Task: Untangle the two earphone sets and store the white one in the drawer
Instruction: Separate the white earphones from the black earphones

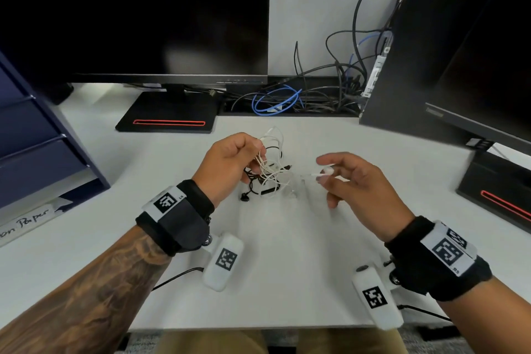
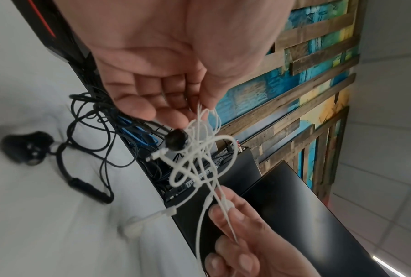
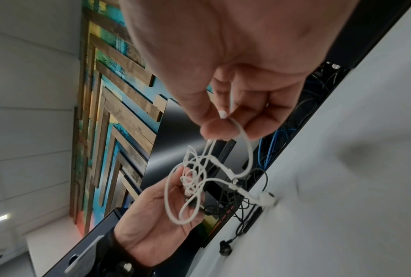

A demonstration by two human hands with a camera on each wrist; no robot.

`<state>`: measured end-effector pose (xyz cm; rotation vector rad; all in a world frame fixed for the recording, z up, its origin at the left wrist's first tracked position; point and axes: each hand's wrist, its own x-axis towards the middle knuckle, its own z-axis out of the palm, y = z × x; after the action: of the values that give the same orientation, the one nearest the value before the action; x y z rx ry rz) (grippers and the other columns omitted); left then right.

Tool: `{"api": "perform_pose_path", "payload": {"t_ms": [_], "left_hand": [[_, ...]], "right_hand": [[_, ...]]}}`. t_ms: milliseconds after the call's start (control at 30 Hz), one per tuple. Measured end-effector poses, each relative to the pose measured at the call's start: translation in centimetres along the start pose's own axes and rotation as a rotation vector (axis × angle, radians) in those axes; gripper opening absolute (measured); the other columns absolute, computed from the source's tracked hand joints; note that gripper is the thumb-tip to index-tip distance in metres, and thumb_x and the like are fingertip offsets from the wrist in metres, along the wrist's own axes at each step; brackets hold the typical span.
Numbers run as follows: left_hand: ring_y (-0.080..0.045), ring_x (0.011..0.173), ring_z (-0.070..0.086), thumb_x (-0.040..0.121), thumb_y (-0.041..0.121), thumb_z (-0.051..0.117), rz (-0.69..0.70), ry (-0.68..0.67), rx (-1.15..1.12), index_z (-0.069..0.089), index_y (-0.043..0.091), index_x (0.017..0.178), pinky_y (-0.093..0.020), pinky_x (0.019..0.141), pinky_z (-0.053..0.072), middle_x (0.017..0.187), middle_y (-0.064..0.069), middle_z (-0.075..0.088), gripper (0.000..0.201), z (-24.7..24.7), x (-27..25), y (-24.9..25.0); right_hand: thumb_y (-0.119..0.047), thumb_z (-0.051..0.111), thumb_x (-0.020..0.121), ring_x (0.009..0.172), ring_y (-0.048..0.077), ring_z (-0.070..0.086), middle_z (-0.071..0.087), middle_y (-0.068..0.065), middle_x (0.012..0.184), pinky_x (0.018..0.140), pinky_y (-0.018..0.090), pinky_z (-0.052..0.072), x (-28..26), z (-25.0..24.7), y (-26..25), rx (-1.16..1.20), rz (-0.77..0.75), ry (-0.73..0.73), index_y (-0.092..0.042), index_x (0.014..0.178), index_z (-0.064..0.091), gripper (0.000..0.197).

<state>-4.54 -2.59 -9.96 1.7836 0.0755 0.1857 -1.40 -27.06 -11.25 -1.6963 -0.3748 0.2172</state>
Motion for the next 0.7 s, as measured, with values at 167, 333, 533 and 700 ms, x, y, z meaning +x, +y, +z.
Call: {"api": "perform_pose_path", "payload": {"t_ms": [167, 333, 533, 700], "left_hand": [[-0.012, 0.054, 0.051, 0.103, 0.015, 0.048, -0.025, 0.039, -0.020, 0.062, 0.003, 0.090, -0.028, 0.051, 0.042, 0.072, 0.002, 0.060, 0.022, 0.0, -0.1, 0.2], [-0.017, 0.058, 0.063, 0.100, 0.015, 0.055, -0.066, -0.003, -0.124, 0.061, 0.009, 0.086, -0.030, 0.051, 0.045, 0.081, -0.008, 0.065, 0.016, 0.2, -0.3, 0.9], [-0.019, 0.061, 0.067, 0.100, 0.016, 0.056, -0.044, -0.032, -0.201, 0.058, 0.009, 0.089, -0.028, 0.047, 0.046, 0.078, -0.008, 0.066, 0.014, 0.8, -0.7, 1.4], [-0.022, 0.064, 0.066, 0.101, 0.017, 0.054, -0.054, -0.020, -0.287, 0.057, 0.010, 0.089, -0.030, 0.051, 0.048, 0.079, -0.009, 0.067, 0.014, 0.9, -0.8, 1.7]], "right_hand": [[-0.009, 0.069, 0.093, 0.065, 0.020, 0.050, 0.068, -0.003, 0.086, 0.063, 0.030, 0.044, -0.1, -0.2, -0.2, -0.002, -0.001, 0.072, -0.019, 0.108, 0.069, 0.019], [-0.023, 0.071, 0.093, 0.087, 0.011, 0.065, 0.073, -0.013, 0.101, 0.086, 0.031, 0.050, -0.4, -0.1, -0.2, -0.120, -0.044, 0.054, -0.024, 0.101, 0.074, 0.008], [-0.012, 0.065, 0.097, 0.090, 0.014, 0.065, 0.070, -0.011, 0.098, 0.082, 0.036, 0.052, -0.3, 0.7, -1.3, -0.151, -0.273, 0.108, -0.025, 0.097, 0.068, 0.013], [-0.002, 0.060, 0.084, 0.085, 0.018, 0.065, 0.067, -0.008, 0.100, 0.070, 0.029, 0.050, -1.1, 2.0, -1.3, -0.265, -0.217, -0.133, -0.025, 0.099, 0.060, 0.027]]}}
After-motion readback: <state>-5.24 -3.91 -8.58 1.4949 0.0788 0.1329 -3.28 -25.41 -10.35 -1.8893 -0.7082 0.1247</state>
